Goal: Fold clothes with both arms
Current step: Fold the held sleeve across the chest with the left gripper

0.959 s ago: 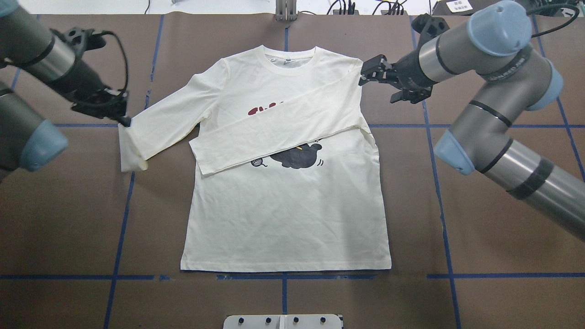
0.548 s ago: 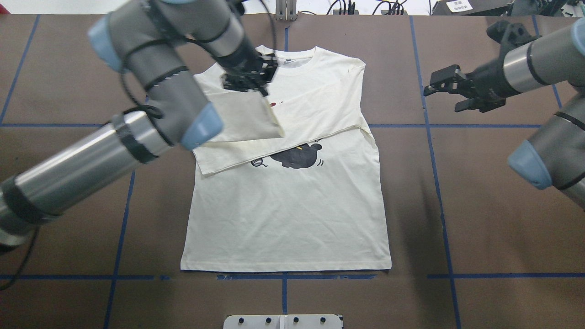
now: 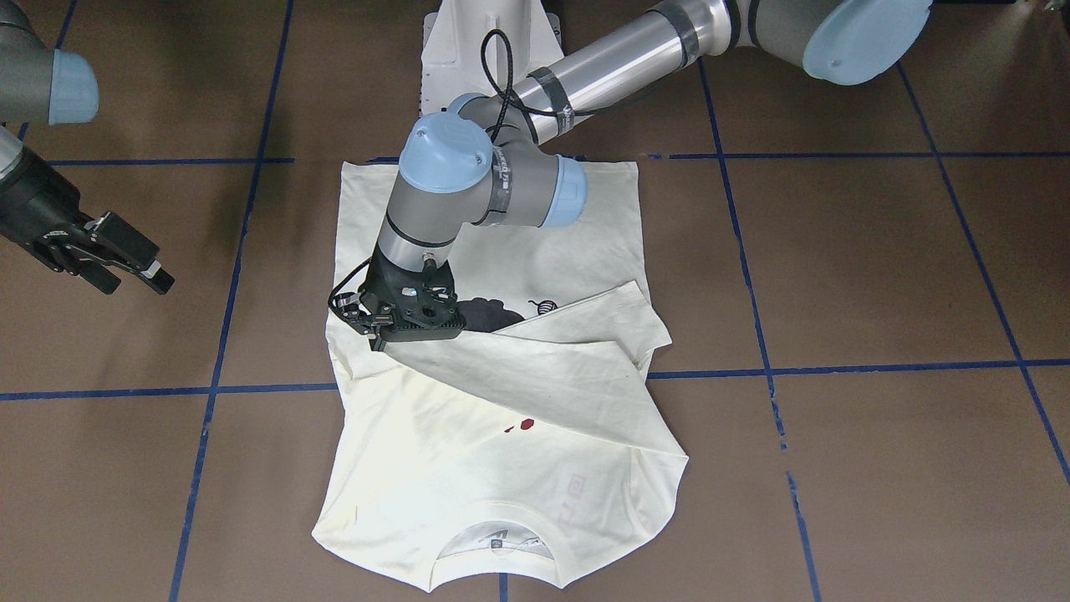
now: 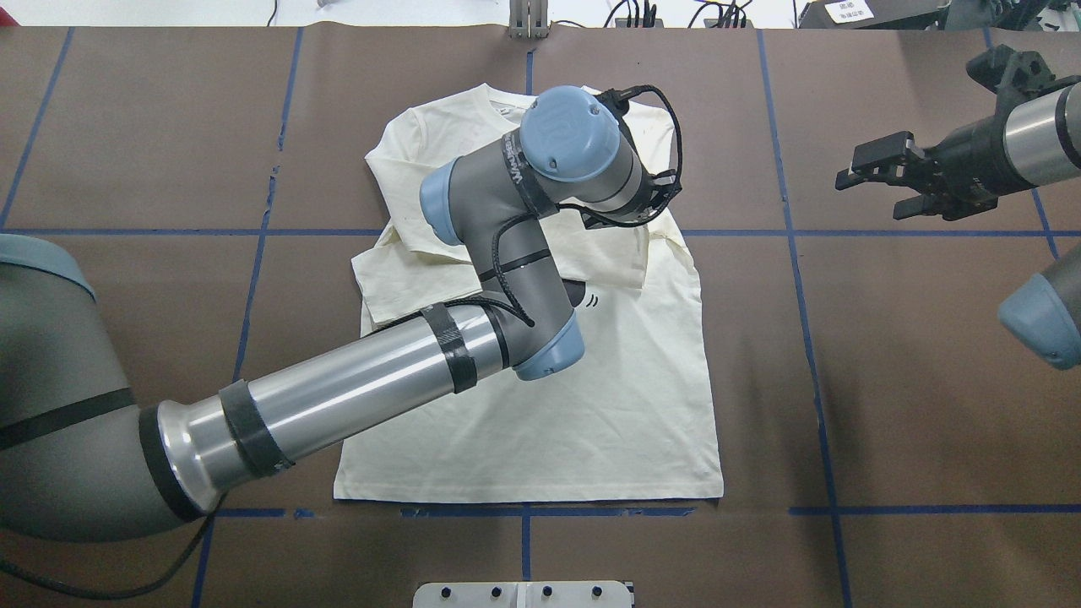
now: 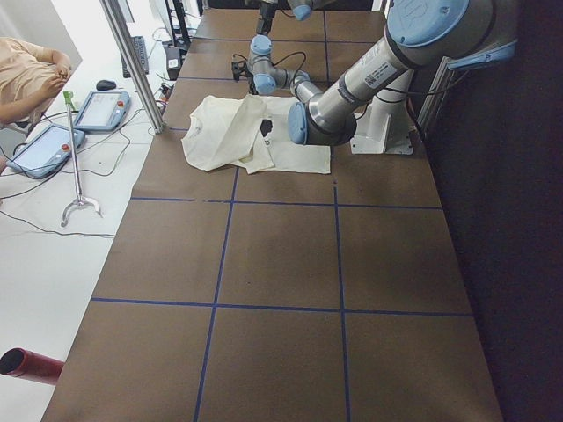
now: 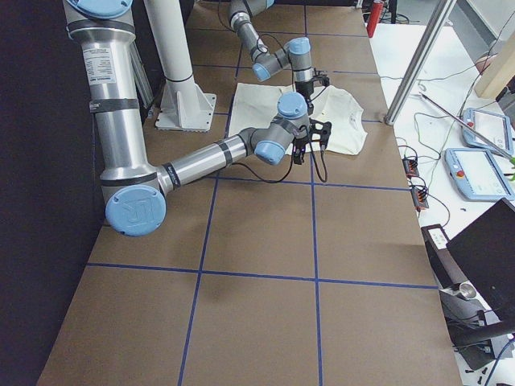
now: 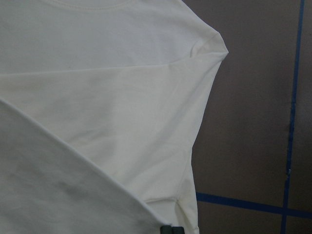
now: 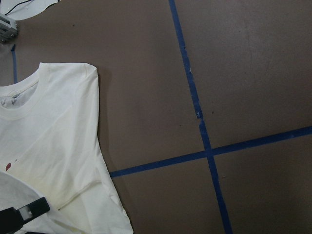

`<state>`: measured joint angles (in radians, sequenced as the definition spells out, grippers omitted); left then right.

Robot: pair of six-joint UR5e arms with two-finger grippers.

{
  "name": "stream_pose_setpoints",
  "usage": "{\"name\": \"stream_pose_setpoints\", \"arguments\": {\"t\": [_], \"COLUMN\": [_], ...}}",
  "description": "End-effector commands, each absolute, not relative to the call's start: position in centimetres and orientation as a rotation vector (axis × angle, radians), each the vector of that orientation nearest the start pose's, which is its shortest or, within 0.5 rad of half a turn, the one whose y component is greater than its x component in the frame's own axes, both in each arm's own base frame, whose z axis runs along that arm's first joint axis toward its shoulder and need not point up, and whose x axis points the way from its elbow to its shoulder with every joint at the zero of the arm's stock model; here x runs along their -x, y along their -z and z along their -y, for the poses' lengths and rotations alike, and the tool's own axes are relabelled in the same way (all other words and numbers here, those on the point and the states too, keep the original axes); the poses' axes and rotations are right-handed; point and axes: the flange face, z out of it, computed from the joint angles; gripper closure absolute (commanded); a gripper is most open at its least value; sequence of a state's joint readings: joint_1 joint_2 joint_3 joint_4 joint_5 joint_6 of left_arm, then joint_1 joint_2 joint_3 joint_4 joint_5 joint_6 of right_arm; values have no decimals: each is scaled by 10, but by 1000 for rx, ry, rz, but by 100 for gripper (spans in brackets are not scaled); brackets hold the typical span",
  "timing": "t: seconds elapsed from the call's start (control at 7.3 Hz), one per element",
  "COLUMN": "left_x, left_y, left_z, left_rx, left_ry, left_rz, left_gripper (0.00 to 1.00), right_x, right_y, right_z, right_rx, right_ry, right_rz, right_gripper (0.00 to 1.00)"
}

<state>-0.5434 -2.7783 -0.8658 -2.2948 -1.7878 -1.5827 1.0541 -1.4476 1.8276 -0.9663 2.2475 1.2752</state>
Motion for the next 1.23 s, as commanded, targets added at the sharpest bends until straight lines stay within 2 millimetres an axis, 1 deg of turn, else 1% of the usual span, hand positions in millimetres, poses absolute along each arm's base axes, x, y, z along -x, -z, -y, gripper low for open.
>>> {"name": "stream_pose_setpoints", "arguments": {"t": [0.0, 0.14, 0.27, 0.41, 0.55, 0.68, 0.82, 0.96, 1.1], "left_x": [-711, -720, -724, -722, -701, -658, -602, -549, -517], "left_y": [-49, -47, -48, -46, -54, -77, -123, -154, -171], "left_z": [532, 526, 522, 522, 543, 546, 515, 495, 477], "left_rx": [-158, -149, -146, -146, -130, -139, -101, -131, -140], "left_ry": [377, 369, 365, 369, 440, 445, 405, 379, 357], "left_rz": [-1272, -1263, -1263, -1271, -1281, -1316, -1325, -1311, -1283], "left_gripper": [100, 94, 81, 40, 39, 39, 41, 42, 48], "right_x": [198, 194, 192, 193, 208, 239, 273, 308, 358], "right_y": [-408, -408, -409, -408, -406, -406, -403, -390, -365], "right_z": [497, 491, 489, 490, 488, 477, 460, 435, 396], "right_rx": [-99, -101, -105, -120, -124, -137, -83, -2, 37], "right_ry": [-355, -358, -361, -367, -361, -348, -362, -441, -503], "right_rz": [1115, 1115, 1113, 1107, 1098, 1074, 1074, 1089, 1111], "right_gripper": [0, 0, 0, 0, 0, 0, 0, 3, 8]}}
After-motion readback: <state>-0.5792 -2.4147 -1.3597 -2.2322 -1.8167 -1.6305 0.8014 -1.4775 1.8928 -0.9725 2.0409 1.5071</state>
